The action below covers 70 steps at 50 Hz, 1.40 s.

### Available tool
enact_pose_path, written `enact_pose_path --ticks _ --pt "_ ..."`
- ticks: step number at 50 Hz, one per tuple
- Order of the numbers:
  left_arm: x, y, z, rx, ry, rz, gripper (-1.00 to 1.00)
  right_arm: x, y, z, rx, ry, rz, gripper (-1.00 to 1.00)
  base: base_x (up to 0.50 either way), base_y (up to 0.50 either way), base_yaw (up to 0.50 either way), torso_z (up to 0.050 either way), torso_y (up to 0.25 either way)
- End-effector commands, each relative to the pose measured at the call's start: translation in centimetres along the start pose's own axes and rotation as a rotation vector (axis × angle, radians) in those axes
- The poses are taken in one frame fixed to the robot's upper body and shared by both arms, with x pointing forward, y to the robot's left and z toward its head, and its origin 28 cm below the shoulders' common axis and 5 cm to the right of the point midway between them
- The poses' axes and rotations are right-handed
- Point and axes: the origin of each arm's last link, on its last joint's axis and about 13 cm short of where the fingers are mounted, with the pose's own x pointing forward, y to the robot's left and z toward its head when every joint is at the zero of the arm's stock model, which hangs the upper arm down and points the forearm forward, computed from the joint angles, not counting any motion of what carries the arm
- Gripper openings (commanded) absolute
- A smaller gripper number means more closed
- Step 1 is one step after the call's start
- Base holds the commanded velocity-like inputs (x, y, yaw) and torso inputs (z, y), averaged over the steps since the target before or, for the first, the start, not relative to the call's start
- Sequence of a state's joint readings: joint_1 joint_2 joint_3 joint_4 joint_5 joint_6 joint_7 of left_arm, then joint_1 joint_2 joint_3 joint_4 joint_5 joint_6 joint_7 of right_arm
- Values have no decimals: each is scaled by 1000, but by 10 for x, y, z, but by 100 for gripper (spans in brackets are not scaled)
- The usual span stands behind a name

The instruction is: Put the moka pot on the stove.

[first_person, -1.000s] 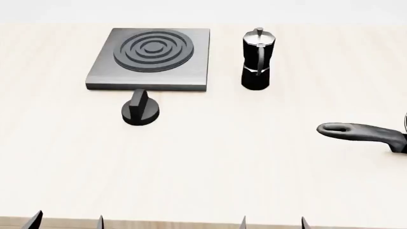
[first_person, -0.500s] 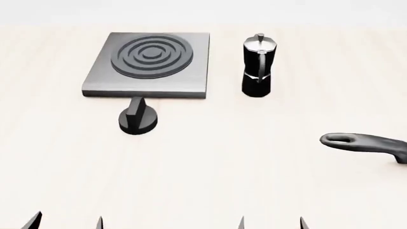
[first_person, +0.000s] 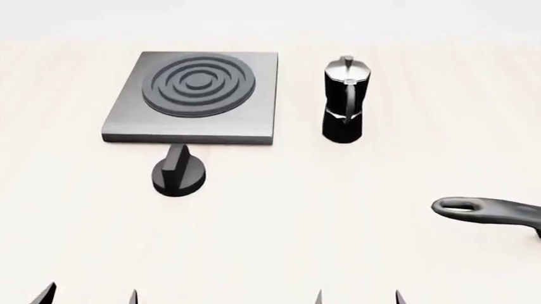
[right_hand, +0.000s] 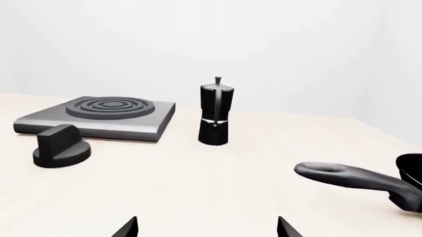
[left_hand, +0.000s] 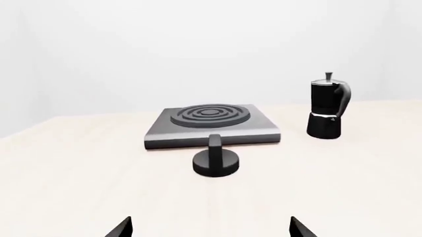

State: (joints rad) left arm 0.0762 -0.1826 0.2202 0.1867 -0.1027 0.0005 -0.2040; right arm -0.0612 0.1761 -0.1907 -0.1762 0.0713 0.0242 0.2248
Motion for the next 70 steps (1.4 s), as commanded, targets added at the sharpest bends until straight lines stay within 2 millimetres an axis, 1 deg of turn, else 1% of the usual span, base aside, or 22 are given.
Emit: enact_pose_path --ticks 1,16,70 --pt "1 2 -2 -14 -9 8 100 -1 -1 -2 6 1 0 100 137 0 0 0 0" --pt "1 3 0 -14 -16 10 100 -1 0 0 3 -5 2 100 132 0 0 0 0" --pt "3 1 -3 -9 -3 6 100 1 -2 -2 16 2 -5 100 148 0 0 0 0"
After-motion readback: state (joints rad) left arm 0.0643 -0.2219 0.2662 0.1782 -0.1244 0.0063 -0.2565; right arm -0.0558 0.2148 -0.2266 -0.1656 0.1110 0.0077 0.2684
